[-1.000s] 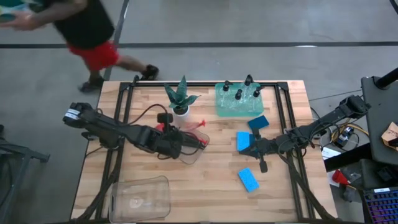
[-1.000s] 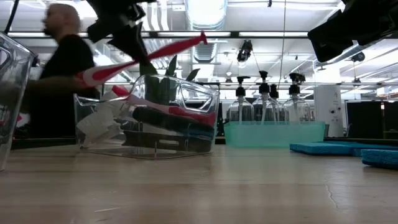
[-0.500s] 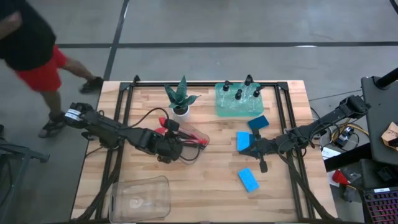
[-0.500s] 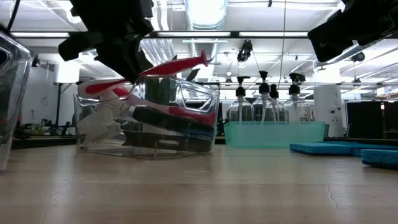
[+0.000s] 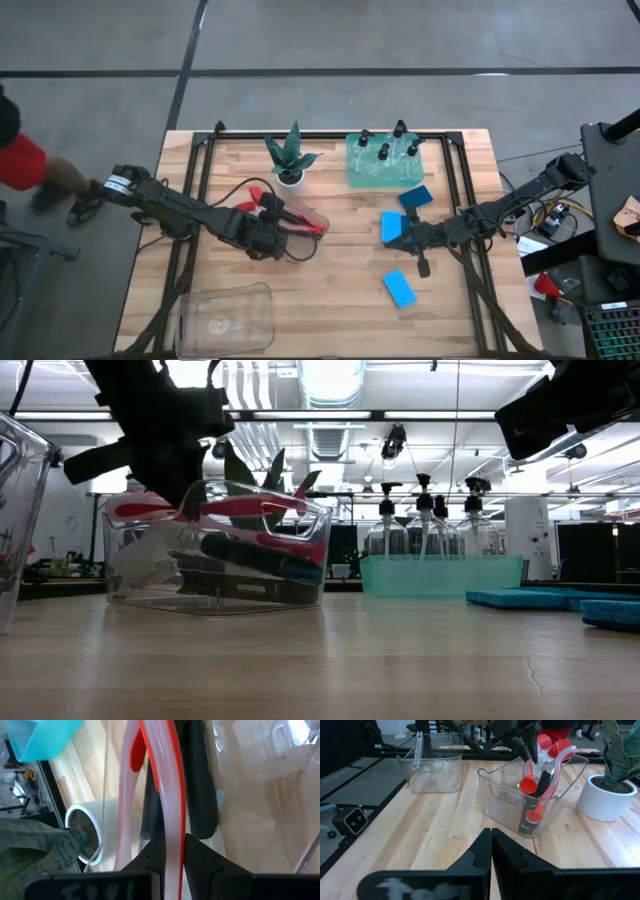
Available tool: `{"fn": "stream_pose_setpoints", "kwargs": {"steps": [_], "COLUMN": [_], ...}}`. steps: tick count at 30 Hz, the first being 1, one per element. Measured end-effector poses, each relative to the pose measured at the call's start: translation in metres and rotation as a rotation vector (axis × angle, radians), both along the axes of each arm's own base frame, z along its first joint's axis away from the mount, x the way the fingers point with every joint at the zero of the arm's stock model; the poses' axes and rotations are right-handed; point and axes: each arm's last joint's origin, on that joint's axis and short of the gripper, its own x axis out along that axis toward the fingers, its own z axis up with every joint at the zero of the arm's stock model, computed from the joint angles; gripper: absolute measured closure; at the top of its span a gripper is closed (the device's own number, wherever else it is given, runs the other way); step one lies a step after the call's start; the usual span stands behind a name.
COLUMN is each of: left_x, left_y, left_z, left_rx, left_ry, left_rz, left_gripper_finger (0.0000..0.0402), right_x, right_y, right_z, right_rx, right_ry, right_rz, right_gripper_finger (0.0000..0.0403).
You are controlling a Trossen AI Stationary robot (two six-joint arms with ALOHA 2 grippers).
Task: Pick & Place Kitchen Sink Supplies
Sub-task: Put the orange dish brush into the top transparent bin
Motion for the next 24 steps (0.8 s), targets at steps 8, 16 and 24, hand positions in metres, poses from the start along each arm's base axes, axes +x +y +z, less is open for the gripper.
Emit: {"fn": "stream_pose_setpoints", "kwargs": {"steps": [8, 16, 24], "left_x": [0.0056, 0.0067, 0.0087], "left_y": [-0.0018, -0.002, 0.0014], "left_z": [0.0016, 0.0023, 0.0055], "left_rx": [-0.082, -0.117, -0.032], "left_ry": [-0.126, -0.176, -0.261], "left_rz": [0.112, 0.179, 0.248], "left_gripper_finger": [0.0337, 0.031, 0.0225], "right_x": [0.0, 0.0, 0.0], "right_y": [0.0, 0.0, 0.0], "right_z": [-0.0001, 0.0, 0.0], "right_rx": [0.0, 0.0, 0.0], "right_ry": [0.0, 0.0, 0.0], "right_rz": [0.0, 0.0, 0.001], "right_gripper_finger": [0.0394, 0.0394, 0.0394]}}
